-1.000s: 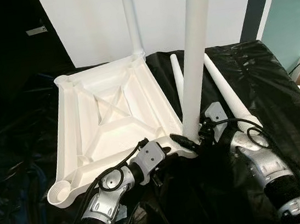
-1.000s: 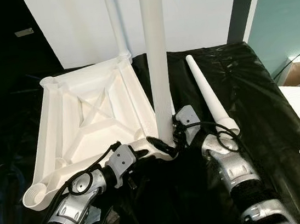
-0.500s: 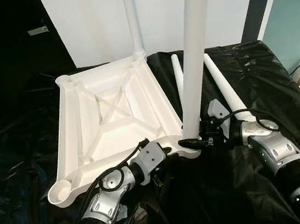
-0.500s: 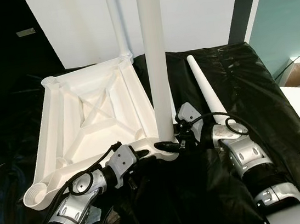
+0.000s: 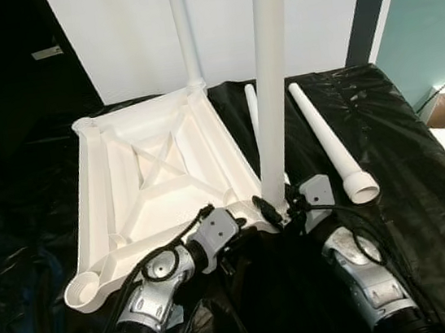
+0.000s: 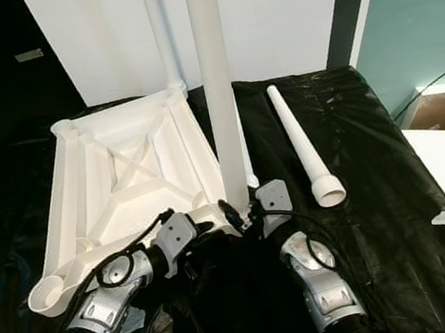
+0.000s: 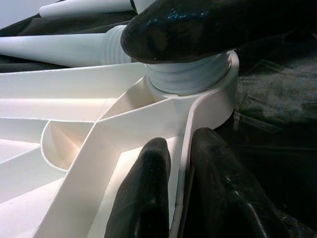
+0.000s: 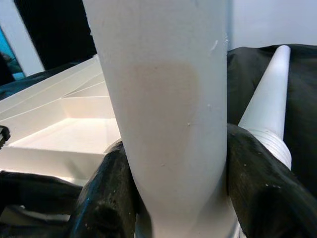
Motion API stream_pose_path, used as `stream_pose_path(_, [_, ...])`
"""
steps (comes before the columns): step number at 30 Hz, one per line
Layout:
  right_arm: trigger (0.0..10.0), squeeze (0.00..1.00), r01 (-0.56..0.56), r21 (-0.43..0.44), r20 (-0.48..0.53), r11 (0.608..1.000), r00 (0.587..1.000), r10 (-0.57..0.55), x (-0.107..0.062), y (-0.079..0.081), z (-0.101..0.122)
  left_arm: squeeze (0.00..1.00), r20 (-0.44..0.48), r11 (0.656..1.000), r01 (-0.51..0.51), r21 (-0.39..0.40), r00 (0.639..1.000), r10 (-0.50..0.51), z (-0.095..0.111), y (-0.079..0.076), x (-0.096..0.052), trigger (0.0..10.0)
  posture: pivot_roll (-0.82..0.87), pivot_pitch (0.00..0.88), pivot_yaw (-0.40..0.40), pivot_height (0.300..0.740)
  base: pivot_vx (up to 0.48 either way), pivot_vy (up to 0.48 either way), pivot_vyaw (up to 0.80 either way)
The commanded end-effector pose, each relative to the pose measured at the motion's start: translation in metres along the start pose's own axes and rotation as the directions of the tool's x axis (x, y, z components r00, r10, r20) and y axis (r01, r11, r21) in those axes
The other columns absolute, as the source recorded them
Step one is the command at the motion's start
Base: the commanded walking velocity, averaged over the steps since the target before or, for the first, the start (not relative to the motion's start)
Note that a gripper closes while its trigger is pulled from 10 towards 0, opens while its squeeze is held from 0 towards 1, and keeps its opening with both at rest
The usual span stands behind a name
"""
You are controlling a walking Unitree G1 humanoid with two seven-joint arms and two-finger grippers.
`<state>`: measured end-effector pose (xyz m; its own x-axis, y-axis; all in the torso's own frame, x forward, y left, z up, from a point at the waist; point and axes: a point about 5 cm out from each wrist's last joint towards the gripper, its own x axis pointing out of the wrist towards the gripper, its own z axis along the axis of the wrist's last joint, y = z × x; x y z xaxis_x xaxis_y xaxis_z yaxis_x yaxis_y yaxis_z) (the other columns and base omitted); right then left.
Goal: Building children table
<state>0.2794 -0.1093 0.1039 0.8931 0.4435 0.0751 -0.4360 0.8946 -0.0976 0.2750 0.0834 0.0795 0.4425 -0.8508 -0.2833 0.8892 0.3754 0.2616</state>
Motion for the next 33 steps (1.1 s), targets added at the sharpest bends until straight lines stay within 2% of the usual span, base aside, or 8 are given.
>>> stream_pose_path(1, [0.0,0.00,0.226,-0.029,-0.052,0.974,0.972,-0.227,-0.010,-0.037,-0.004,0.00,-0.123,0.985,0.156,-0.070,0.979,-0.164,-0.032,-0.033,-0.003,10.0,0.05,0.000,0.059,0.740,0.000,0.000,0.00])
stream_pose_path(3, [0.0,0.00,0.226,-0.029,-0.052,0.974,0.972,-0.227,-0.010,-0.037,-0.004,0.00,-0.123,0.985,0.156,-0.070,0.979,-0.164,-0.032,-0.033,-0.003,10.0,0.05,0.000,0.059,0.740,0.000,0.000,0.00])
stream_pose_path(4, [10.0,0.00,0.170,-0.014,-0.068,0.985,0.983,-0.171,-0.007,-0.030,-0.006,0.00,-0.121,0.985,0.154,-0.072,0.979,-0.162,-0.032,-0.033,-0.002,10.0,0.05,0.000,0.052,0.740,0.000,0.000,0.00])
stream_pose_path(5, [10.0,0.00,0.170,-0.014,-0.068,0.985,0.983,-0.171,-0.007,-0.030,-0.006,0.00,-0.121,0.985,0.154,-0.072,0.979,-0.162,-0.032,-0.033,-0.002,10.0,0.05,0.000,0.052,0.740,0.000,0.000,0.00])
stream_pose_path(6, [10.0,1.00,0.093,0.010,-0.085,0.996,0.992,-0.092,-0.005,-0.023,-0.008,0.00,-0.120,0.986,0.151,-0.074,0.980,-0.159,-0.032,-0.033,-0.002,10.0,0.05,0.000,0.052,0.740,0.000,0.000,0.00])
stream_pose_path(12, [10.0,1.00,-0.142,-0.032,-0.110,0.989,0.984,0.138,-0.004,-0.015,-0.010,0.00,-0.120,0.986,0.145,-0.080,0.981,-0.154,-0.033,-0.034,-0.001,10.0,0.06,0.000,0.046,0.740,0.000,0.000,0.00])
stream_pose_path(13, [10.0,0.00,-0.185,-0.049,-0.119,0.982,0.977,0.178,-0.004,-0.017,-0.011,0.00,-0.120,0.986,0.145,-0.080,0.981,-0.154,-0.033,-0.034,-0.001,10.0,0.06,0.000,0.046,0.740,0.000,0.000,0.00])
stream_pose_path(33, [0.0,0.00,-0.522,-0.035,-0.209,0.852,0.838,0.504,0.006,-0.058,0.013,0.00,-0.122,0.987,0.139,-0.076,0.981,-0.147,-0.033,-0.033,-0.002,10.0,0.06,0.000,0.045,0.740,0.000,0.000,0.00])
